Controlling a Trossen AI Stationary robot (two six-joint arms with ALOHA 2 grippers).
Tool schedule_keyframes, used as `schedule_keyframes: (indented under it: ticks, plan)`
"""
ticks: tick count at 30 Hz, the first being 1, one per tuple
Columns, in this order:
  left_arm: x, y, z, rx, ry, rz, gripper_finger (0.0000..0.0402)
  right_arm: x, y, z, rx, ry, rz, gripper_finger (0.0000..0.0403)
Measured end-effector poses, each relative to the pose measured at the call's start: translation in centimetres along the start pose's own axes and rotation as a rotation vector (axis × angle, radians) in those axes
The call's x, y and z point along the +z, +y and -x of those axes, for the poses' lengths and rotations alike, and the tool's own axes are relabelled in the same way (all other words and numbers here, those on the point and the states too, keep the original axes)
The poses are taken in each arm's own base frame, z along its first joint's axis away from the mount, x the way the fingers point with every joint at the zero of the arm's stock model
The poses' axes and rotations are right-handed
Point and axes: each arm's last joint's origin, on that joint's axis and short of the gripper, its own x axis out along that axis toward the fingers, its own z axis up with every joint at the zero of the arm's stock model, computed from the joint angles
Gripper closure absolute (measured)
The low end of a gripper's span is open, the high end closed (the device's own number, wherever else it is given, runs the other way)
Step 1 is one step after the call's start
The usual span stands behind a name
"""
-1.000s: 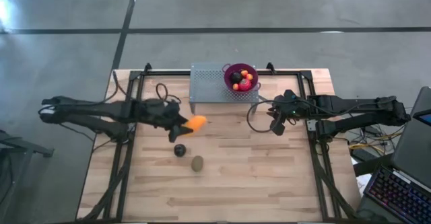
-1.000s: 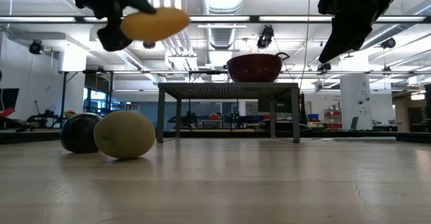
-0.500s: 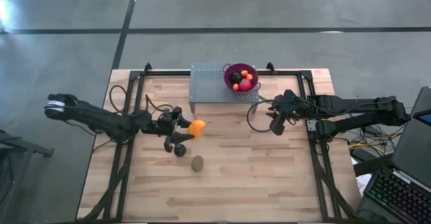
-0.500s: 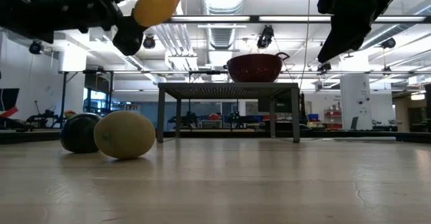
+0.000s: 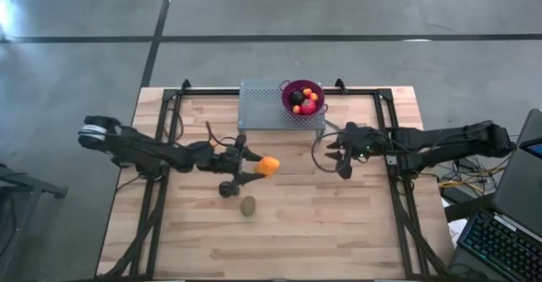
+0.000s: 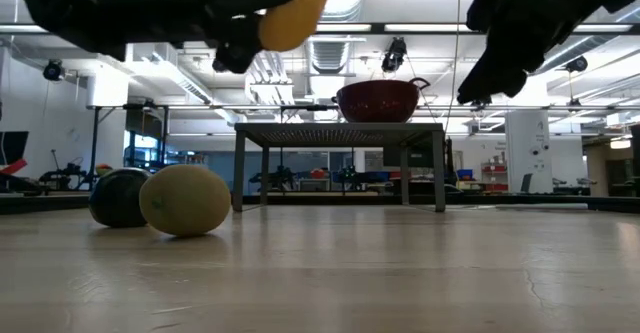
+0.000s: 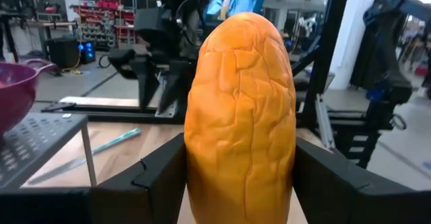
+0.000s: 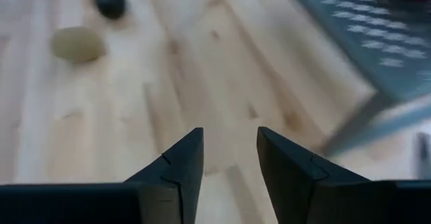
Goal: Pick & Place Fruit
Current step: Put the mango into the purple strainer bowl on the shelf
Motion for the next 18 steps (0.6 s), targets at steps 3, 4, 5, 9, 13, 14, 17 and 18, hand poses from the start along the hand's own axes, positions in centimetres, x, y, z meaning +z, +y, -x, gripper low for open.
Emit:
schedule_keyframes:
  ticks: [3, 4, 5, 9, 13, 14, 17, 18]
  plan:
    - [-0.2, 0.0, -1.3, 0.001, 0.015, -0.023, 0.0165, -0.7, 0.6, -0.6, 0.067, -0.051, 0.025, 0.0263]
    - [-0.3, 0.0, -1.6, 0.001, 0.018, -0.025, 0.0165, -0.9, 0.9, -0.8, 0.087, -0.075, 0.038, 0.0263]
    - [-0.4, 0.0, -1.9, 0.002, 0.024, -0.028, 0.0165, -1.1, 1.1, -0.9, 0.107, -0.104, 0.053, 0.0262]
    - [-0.4, 0.0, -3.1, 0.006, 0.026, -0.05, 0.0165, -1.2, 2.1, -1.1, 0.185, -0.249, 0.109, 0.0264]
    - [-0.2, 0.1, -3.5, 0.04, 0.017, -0.061, 0.0165, -1.0, 2.8, -1.0, 0.255, -0.426, 0.145, 0.0275]
    - [-0.1, 0.1, -3.6, 0.04, 0.012, -0.061, 0.0165, -1.0, 2.9, -0.9, 0.267, -0.454, 0.149, 0.0278]
    - [0.1, 0.1, -3.6, 0.042, 0.006, -0.06, 0.0165, -0.9, 2.9, -0.9, 0.279, -0.501, 0.145, 0.0283]
    - [0.2, 0.1, -3.6, 0.042, 0.003, -0.06, 0.0165, -0.9, 2.9, -0.8, 0.278, -0.506, 0.143, 0.0283]
